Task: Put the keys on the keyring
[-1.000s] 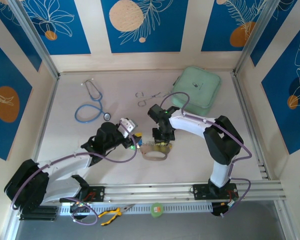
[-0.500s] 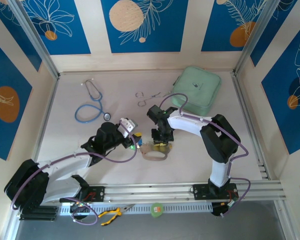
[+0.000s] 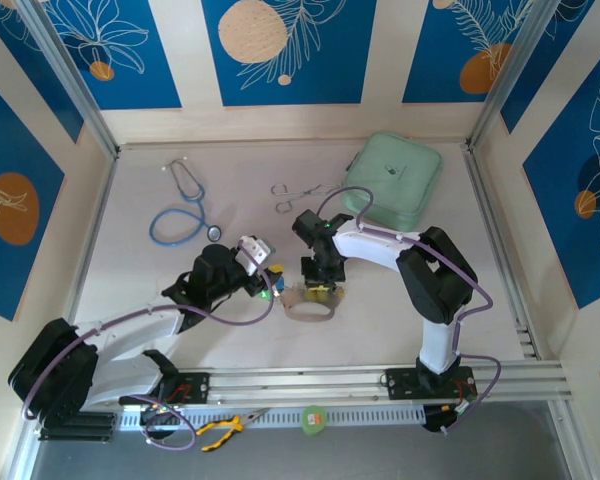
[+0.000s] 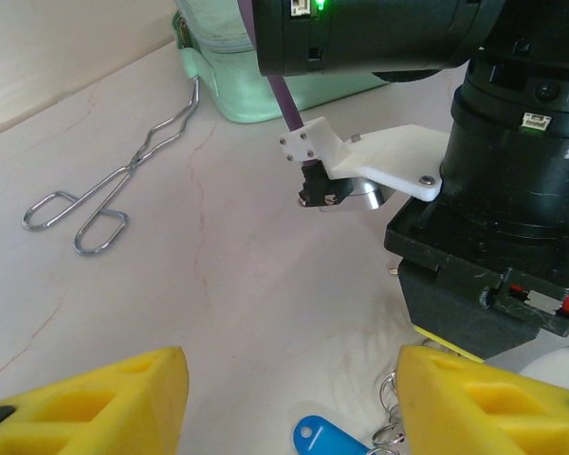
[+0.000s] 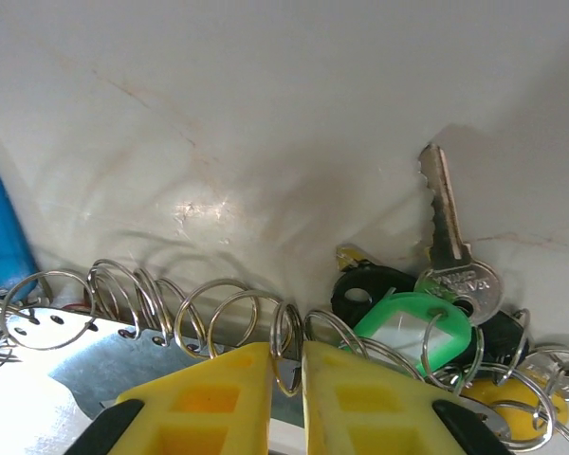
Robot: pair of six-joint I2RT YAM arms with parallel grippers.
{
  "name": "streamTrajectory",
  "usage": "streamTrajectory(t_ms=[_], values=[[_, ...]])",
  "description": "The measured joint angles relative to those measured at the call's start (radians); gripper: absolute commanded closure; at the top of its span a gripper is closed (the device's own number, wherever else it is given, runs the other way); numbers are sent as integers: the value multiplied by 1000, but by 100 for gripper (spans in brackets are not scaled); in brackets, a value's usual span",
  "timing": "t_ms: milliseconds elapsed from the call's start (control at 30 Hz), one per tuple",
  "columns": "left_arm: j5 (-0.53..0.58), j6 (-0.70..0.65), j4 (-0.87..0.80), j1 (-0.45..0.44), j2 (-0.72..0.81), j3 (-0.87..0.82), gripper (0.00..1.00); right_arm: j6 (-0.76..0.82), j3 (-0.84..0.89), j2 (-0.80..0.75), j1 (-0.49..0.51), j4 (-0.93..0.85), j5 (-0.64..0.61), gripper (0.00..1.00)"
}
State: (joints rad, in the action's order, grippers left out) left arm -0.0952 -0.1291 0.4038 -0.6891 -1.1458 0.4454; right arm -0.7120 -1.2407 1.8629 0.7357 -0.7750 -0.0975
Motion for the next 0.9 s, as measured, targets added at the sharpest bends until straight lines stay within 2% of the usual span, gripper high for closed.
streamTrajectory(t_ms=[333,500,767,900], values=[[0,-3,-1,0,20,0,41,0,-15,33,-1,0,-5,88],[1,-3,-2,0,21,0,41,6,-19,38,-1,-7,-12,100],[18,-4,-8,0,41,-3,43,30,-30,31,17,-12,-60,100],[50,-4,-19,0,87,-9,44,108,-13,-55,54,43,-87,100]])
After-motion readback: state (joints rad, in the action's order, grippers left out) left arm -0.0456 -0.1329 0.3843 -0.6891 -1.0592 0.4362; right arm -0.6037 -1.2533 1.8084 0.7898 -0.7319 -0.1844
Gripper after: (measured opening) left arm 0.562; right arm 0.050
